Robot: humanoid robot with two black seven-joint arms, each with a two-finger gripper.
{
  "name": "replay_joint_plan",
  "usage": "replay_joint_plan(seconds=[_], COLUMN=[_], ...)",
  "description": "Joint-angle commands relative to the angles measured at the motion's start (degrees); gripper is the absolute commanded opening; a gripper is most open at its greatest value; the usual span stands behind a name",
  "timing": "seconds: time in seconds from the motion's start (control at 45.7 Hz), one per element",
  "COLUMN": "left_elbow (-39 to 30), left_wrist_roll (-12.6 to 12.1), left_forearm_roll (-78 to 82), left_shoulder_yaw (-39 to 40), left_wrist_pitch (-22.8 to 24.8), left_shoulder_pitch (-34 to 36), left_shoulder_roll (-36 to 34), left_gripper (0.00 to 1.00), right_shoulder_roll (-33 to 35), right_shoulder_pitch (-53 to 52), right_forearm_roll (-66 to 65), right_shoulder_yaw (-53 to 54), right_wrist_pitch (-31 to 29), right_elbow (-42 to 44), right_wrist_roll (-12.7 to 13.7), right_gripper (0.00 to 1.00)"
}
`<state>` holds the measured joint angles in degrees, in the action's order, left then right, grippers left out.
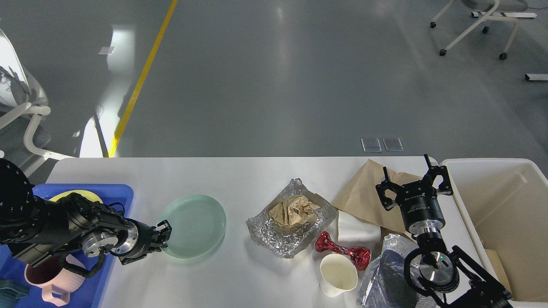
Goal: Tidy desktop
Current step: 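Close the left gripper on the pale green plate rim, then lift the pale green plate with the left gripper over the blue tray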
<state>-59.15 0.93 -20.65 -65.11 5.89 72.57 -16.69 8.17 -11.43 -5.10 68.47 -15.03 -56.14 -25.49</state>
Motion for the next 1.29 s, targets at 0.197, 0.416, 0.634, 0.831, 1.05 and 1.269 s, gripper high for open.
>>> replay_joint_plan(seconds=[0.197, 0.416, 0.634, 0.831, 1.05, 1.269], left_elbow=[-0.2, -0.2, -0.5, -1.5, -5.1, -11.0], left_wrist_roll=[-1.8, -1.9, -2.0, -4.0, -4.0, -4.0], left_forearm_roll=[0.0, -0.7, -0.8, -0.8, -0.8, -0.7], left_shoulder_yaw=[0.0, 0.0, -0.1, -0.4, -4.4, -9.2], left_wrist_pitch=[0.7, 1.3, 4.3, 6.2, 12.6, 17.8], left_shoulder_pitch=[0.0, 0.5, 1.0, 4.8, 13.1, 24.1], left_shoulder_roll=[-0.3, -0.3, -0.9, -2.2, -4.5, -7.6], left_gripper=[0.00, 0.00, 0.00, 0.00, 0.00, 0.00], right_shoulder_roll=[0.0, 0.0, 0.0, 0.0, 0.0, 0.0], right_shoulder_pitch=[0.0, 0.0, 0.0, 0.0, 0.0, 0.0], right_forearm_roll=[0.0, 0.0, 0.0, 0.0, 0.0, 0.0], right_shoulder_yaw=[0.0, 0.0, 0.0, 0.0, 0.0, 0.0], right_wrist_pitch=[0.0, 0.0, 0.0, 0.0, 0.0, 0.0], right_elbow=[0.0, 0.1, 0.0, 0.0, 0.1, 0.1], right_wrist_roll=[0.0, 0.0, 0.0, 0.0, 0.0, 0.0], right_gripper=[1.00, 1.00, 1.00, 1.00, 1.00, 1.00])
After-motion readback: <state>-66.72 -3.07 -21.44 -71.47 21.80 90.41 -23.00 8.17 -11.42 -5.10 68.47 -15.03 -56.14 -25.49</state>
